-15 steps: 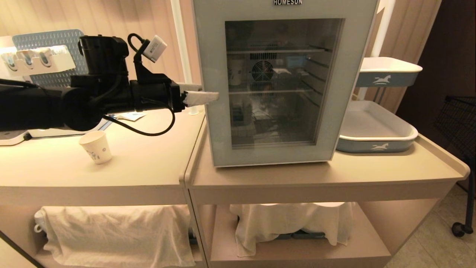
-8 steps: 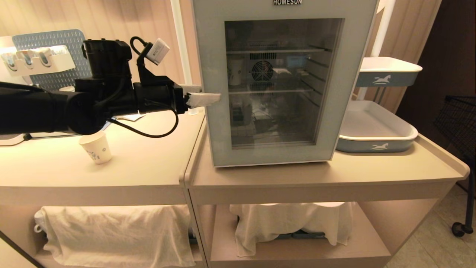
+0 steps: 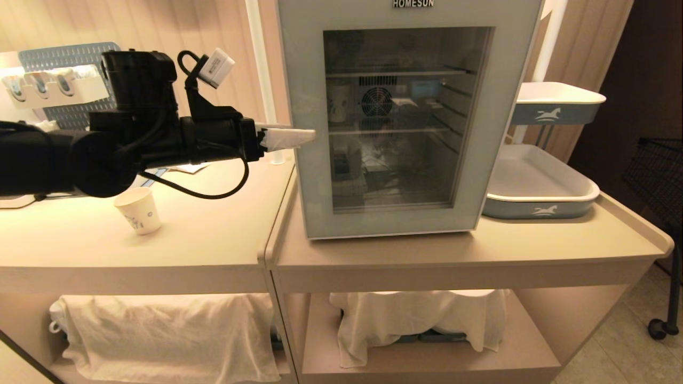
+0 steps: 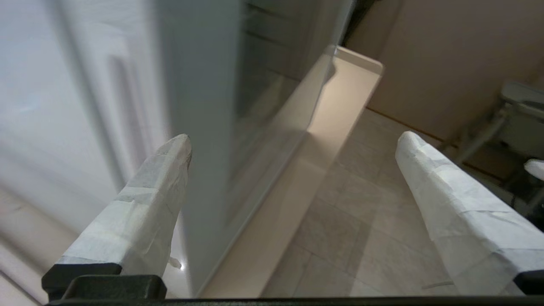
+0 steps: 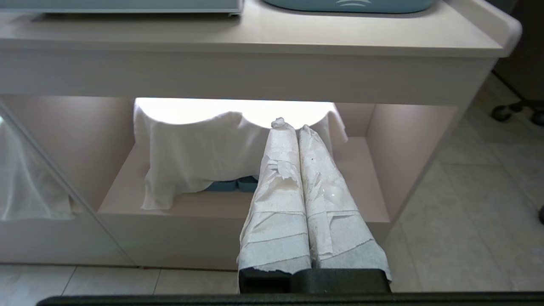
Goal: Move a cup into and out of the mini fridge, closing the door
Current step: Open the freezer door
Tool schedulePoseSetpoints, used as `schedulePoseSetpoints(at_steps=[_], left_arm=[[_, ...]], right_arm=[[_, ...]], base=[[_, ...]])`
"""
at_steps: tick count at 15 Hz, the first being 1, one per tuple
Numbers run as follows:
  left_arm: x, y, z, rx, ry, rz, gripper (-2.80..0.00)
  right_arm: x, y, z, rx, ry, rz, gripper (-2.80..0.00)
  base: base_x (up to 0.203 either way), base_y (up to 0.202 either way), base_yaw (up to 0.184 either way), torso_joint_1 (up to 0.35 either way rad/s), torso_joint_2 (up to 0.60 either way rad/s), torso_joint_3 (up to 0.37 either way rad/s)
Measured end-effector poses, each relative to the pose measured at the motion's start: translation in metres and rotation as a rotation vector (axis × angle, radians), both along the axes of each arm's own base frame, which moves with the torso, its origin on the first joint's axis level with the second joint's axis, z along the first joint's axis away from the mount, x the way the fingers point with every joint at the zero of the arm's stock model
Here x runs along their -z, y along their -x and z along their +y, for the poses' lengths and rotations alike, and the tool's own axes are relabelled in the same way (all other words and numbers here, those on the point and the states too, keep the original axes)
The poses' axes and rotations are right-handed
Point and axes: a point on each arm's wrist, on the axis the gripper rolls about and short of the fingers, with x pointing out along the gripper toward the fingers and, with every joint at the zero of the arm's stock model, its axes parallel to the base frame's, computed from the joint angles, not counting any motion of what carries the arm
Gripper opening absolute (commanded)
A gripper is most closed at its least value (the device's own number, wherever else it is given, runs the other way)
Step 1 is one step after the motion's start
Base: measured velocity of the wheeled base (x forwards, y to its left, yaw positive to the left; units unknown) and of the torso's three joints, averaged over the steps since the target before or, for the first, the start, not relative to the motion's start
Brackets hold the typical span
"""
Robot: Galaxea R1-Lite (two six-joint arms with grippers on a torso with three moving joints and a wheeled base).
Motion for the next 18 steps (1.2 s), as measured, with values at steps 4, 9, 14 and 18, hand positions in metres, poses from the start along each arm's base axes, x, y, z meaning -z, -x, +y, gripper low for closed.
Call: schedulePoseSetpoints(at_steps=[4,9,14,18], left_arm=[[-0.001,0.011,0.0,0.011,0.002,0.013,0.0],[-0.003,0.012,0.005,-0.013,-0.025,-0.057,0.0],[0.0,0.008,0.013,-0.04,-0.036,-0.071,0.0],[0.002,0.003,0.013,-0.04,-0.04,-0.078,0.0]], right_arm=[[0.0,0.0,0.0,0.001,0.0,0.001,-2.8],[0.0,0.0,0.0,0.0,0.0,0.001,-2.8],[0.0,0.0,0.0,0.0,0.0,0.001,-2.8],[0.0,0.0,0.0,0.0,0.0,0.001,-2.8]], base=[[0.0,0.0,0.0,0.0,0.0,0.0],[0.0,0.0,0.0,0.0,0.0,0.0],[0.0,0.0,0.0,0.0,0.0,0.0],[0.0,0.0,0.0,0.0,0.0,0.0]])
